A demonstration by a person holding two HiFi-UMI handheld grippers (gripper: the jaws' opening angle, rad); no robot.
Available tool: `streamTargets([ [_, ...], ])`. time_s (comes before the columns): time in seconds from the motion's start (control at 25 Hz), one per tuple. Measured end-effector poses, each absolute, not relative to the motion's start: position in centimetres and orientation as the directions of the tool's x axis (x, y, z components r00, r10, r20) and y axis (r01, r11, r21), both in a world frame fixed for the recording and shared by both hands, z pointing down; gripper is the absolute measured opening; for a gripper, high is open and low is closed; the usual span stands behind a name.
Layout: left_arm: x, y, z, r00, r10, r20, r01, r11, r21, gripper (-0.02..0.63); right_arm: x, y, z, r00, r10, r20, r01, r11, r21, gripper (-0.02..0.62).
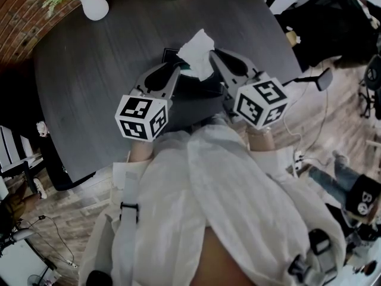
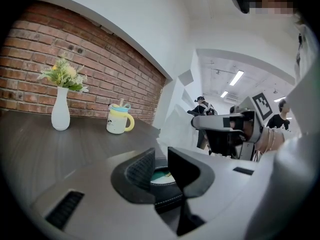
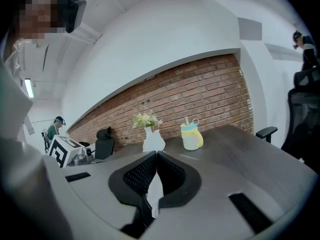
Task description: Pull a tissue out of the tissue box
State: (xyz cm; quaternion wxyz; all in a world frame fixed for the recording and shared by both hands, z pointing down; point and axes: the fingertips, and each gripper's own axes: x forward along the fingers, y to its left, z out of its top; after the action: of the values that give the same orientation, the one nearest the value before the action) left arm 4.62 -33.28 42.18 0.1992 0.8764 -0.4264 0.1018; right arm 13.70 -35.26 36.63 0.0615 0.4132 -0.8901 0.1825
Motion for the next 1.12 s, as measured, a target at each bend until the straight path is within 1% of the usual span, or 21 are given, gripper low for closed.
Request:
streamTargets([
  [0.2, 4.5, -33.4, 42.4, 0.615, -0.703, 0.357, -0.788, -0.555, 0.266, 0.078, 13.2, -35.1, 36.9, -0.659, -0.7, 0.276, -0.752, 0.604, -0.263, 0.008],
  [0.52, 4.4, -33.7, 42.5, 0.608, -0.705, 0.365, -0.794, -0.548, 0.262, 0.044, 13.1, -35.2, 37.1, -0.651, -0.705, 0.281, -0.759, 0.601, -0.25, 0.008],
  [1.12, 4.5, -33.8, 42.5, 0.61, -0.703, 0.366, -0.792, -0.548, 0.269, 0.035, 12.4, -35.2, 37.3, -0.681, -0.669, 0.298, -0.732, 0.636, -0.245, 0.008],
])
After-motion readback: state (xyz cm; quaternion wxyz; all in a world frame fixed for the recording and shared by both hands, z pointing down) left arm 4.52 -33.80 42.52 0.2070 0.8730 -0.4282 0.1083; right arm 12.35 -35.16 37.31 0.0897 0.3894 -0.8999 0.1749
